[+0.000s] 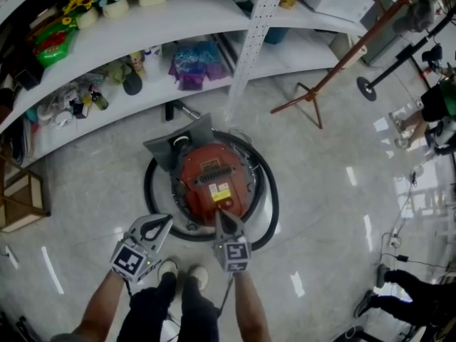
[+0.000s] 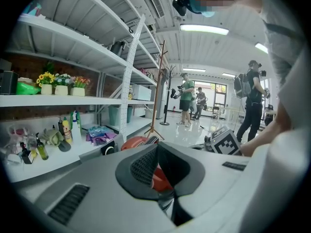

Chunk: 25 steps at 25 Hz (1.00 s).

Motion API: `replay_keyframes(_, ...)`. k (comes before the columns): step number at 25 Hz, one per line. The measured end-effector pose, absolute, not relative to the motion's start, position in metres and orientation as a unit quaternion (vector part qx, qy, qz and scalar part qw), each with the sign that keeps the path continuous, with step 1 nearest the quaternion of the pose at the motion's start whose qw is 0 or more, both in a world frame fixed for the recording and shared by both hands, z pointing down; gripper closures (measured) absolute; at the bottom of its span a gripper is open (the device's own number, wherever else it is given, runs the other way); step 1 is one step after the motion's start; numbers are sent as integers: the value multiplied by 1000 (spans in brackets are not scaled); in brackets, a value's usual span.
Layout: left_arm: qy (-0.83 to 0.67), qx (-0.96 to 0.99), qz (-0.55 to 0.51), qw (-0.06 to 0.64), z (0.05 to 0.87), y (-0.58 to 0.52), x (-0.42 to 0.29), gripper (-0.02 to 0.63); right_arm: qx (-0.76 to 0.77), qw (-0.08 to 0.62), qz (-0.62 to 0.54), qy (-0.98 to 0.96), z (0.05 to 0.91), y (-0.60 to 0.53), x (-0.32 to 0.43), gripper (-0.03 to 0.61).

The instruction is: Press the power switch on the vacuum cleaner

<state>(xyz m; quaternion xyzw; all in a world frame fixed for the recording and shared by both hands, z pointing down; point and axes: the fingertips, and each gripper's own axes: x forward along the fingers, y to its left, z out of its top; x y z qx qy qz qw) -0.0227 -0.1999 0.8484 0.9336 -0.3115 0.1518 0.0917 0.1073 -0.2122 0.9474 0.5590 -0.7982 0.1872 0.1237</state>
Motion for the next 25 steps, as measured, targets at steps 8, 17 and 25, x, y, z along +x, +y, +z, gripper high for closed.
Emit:
replay_keyframes(8, -307, 935, 149, 93, 823, -196, -19, 606, 565, 104, 190, -796, 915, -204, 108, 568)
replay_keyframes(17, -302, 938, 145, 91, 781, -193, -15, 606, 562, 103, 193, -797, 863, -197, 104, 568)
replay_keyframes(25, -295, 941, 138, 88, 739, -188, -9, 604, 566, 92, 184, -799, 821, -192, 106, 568)
